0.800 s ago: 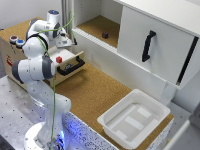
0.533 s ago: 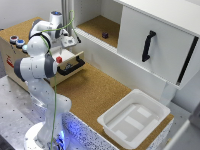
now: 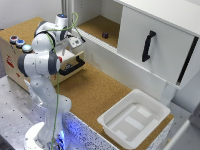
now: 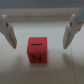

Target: Go towards the pink block and lift it

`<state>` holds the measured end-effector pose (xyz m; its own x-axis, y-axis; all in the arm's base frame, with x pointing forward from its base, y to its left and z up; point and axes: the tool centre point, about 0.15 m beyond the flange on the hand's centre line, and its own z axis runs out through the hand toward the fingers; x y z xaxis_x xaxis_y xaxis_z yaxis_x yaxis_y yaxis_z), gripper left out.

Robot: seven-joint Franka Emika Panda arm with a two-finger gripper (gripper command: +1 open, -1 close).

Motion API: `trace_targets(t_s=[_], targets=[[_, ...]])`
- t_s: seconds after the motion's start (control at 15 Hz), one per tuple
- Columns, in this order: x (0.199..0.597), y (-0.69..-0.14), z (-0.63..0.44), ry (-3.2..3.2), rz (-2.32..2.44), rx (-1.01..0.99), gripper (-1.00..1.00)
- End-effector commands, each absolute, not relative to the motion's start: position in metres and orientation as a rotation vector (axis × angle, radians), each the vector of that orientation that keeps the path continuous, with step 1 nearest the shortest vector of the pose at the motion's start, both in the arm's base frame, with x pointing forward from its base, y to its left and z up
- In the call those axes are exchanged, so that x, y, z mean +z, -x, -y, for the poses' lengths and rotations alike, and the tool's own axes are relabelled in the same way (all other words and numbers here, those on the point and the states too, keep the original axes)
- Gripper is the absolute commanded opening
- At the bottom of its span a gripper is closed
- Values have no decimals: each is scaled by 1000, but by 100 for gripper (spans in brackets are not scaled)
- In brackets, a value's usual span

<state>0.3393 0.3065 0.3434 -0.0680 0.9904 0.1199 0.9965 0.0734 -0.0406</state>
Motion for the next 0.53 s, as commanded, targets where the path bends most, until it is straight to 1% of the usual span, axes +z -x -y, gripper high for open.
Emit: trace_targets(t_s=[0.0,0.2,0.33,0.4,0.47], targets=[[328,-351,-315,2042,2245,-147,100],[325,-353,-313,2055,2262,-143,100],[319,-345,-311,2051,2282,-140,100],[317,-342,-310,2051,2289,-140,-100],[314,-339,-309,2055,2284,-136,-100]])
